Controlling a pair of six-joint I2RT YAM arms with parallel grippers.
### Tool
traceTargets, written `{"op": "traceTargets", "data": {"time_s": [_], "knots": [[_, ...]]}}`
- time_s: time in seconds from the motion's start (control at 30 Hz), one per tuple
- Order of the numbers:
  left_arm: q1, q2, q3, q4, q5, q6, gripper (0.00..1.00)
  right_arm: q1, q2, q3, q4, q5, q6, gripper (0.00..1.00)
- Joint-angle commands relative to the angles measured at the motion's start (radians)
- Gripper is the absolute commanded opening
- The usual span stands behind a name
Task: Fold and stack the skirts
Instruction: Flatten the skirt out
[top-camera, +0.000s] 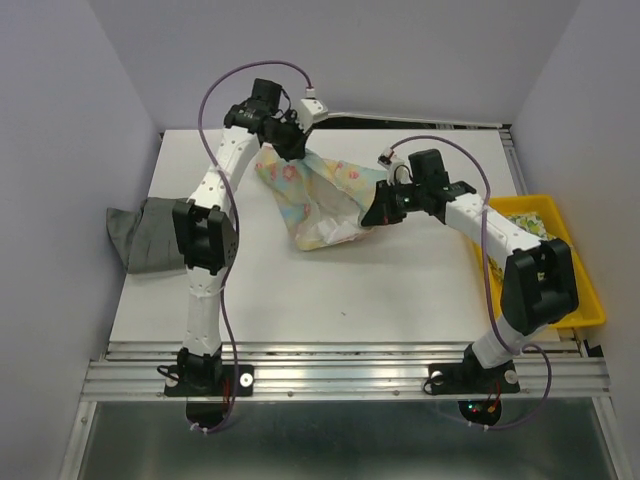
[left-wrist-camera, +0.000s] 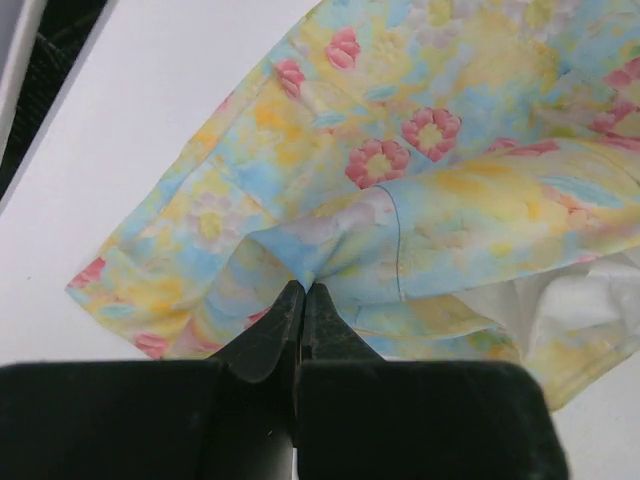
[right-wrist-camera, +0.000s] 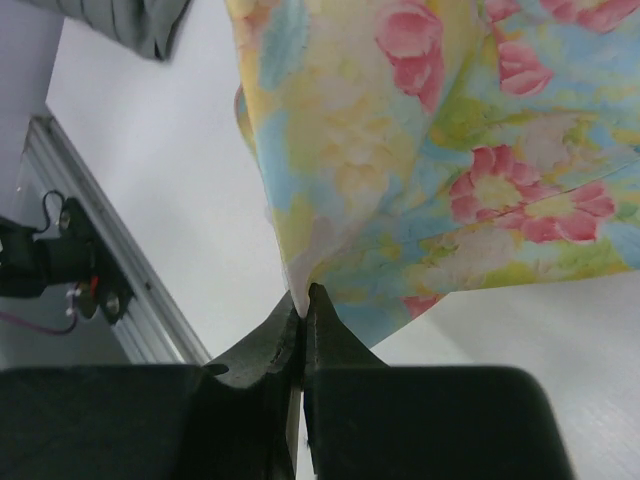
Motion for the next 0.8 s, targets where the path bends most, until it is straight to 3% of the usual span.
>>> {"op": "traceTargets", "data": {"time_s": [0.0, 0.1, 0.27, 0.33, 0.37, 0.43, 0.5, 0.6, 0.77], "knots": [[-0.054, 0.036, -0.017, -0.044, -0.013, 0.107, 0.00, 0.006, 0.003, -0.039, -0.015, -0.135, 0.056, 0.01], [-0.085, 0.038, -0.121, 0.002, 0.030, 0.078, 0.03, 0.006, 0.019, -0.062, 0.011, -0.140, 0.085, 0.01], [-0.072, 0.042, -0.138, 0.110, 0.048, -0.089, 0.10, 0.006, 0.053, -0.032, 0.009, 0.011, 0.095, 0.01], [-0.033, 0.021, -0.146, 0.152, 0.038, -0.184, 0.22, -0.005, 0.056, -0.028, 0.004, 0.052, 0.119, 0.01], [-0.021, 0.000, -0.152, 0.161, 0.022, -0.214, 0.37, -0.005, 0.058, -0.031, 0.002, 0.055, 0.127, 0.01], [0.010, -0.037, -0.189, 0.163, 0.004, -0.251, 0.42, -0.005, 0.059, -0.039, 0.008, 0.038, 0.150, 0.01], [0.017, -0.144, -0.277, 0.221, -0.013, -0.278, 0.47, -0.005, 0.061, -0.044, 0.021, 0.032, 0.167, 0.01], [0.014, -0.334, -0.617, 0.348, -0.039, -0.326, 0.48, -0.014, 0.084, -0.038, 0.038, 0.022, 0.213, 0.01], [-0.088, -0.502, -0.862, 0.445, -0.181, -0.323, 0.48, -0.014, 0.124, -0.015, 0.047, 0.020, 0.230, 0.01]]}}
